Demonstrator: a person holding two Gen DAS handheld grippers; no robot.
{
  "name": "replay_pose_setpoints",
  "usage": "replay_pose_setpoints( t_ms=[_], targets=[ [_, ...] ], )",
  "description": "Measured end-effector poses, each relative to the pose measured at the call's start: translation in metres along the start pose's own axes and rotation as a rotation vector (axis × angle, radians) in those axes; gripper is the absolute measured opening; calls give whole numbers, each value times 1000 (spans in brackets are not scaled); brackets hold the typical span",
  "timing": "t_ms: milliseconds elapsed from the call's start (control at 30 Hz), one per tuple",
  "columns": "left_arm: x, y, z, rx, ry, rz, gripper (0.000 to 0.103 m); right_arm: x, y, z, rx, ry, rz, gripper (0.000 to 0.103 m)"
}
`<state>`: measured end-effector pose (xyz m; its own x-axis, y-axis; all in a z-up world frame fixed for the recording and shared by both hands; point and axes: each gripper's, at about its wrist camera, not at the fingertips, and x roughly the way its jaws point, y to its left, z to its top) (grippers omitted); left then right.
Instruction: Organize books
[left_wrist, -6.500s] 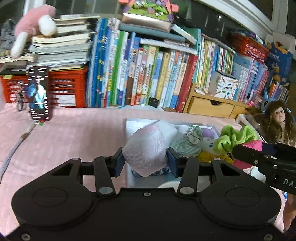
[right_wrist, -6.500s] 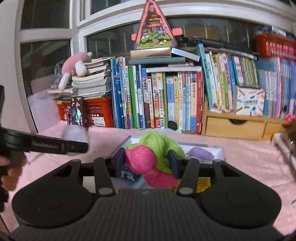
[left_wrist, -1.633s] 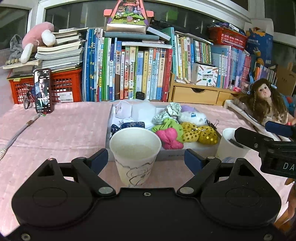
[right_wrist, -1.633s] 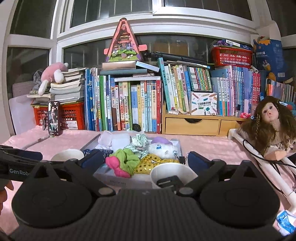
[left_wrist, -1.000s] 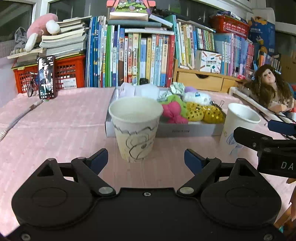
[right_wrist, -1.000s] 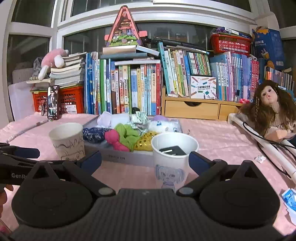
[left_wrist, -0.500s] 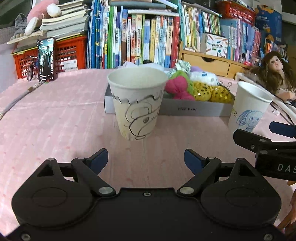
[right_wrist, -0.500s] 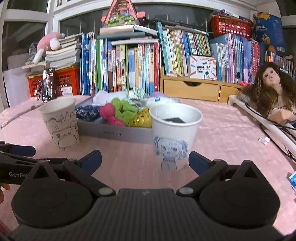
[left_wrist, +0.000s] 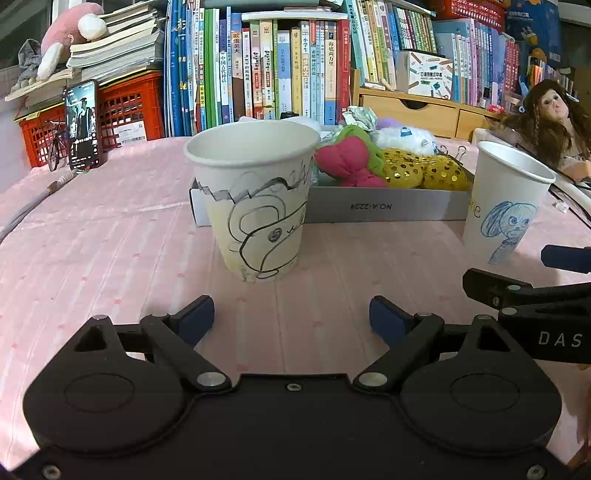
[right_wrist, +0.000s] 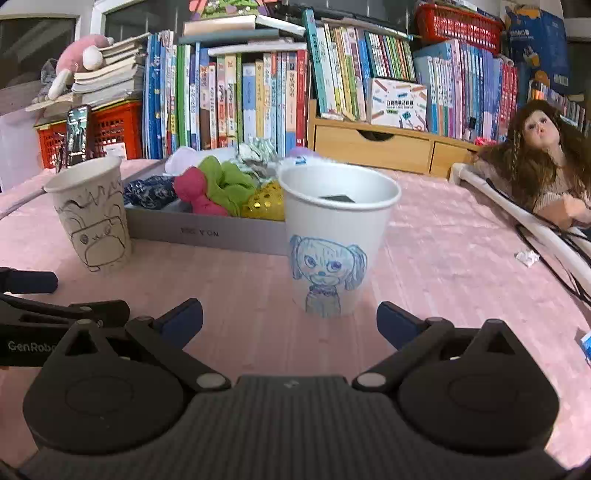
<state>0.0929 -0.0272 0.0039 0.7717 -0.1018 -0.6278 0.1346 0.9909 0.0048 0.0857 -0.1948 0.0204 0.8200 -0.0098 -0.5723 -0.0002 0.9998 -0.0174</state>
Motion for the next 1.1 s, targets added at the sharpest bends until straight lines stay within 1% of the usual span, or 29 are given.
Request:
replay_pose_setpoints(
  t_ms=[300, 433, 667, 800, 1100],
  targets=[
    [6, 0, 2, -1, -9, 6, 93, 12, -6, -3, 35, 61, 20, 103],
    [8, 2, 1, -4, -14, 6, 96, 14, -7, -3, 35, 81, 28, 103],
    [8, 4, 1, -8, -14, 5, 98, 15, -6, -3, 27, 83, 37, 103],
    [10, 5, 2, -17, -5, 17, 103, 15, -6, -3, 29, 82, 37, 103],
    [11, 5, 2, -20, -5, 18, 103, 14, -6, -3, 30, 81, 37, 103]
  ],
)
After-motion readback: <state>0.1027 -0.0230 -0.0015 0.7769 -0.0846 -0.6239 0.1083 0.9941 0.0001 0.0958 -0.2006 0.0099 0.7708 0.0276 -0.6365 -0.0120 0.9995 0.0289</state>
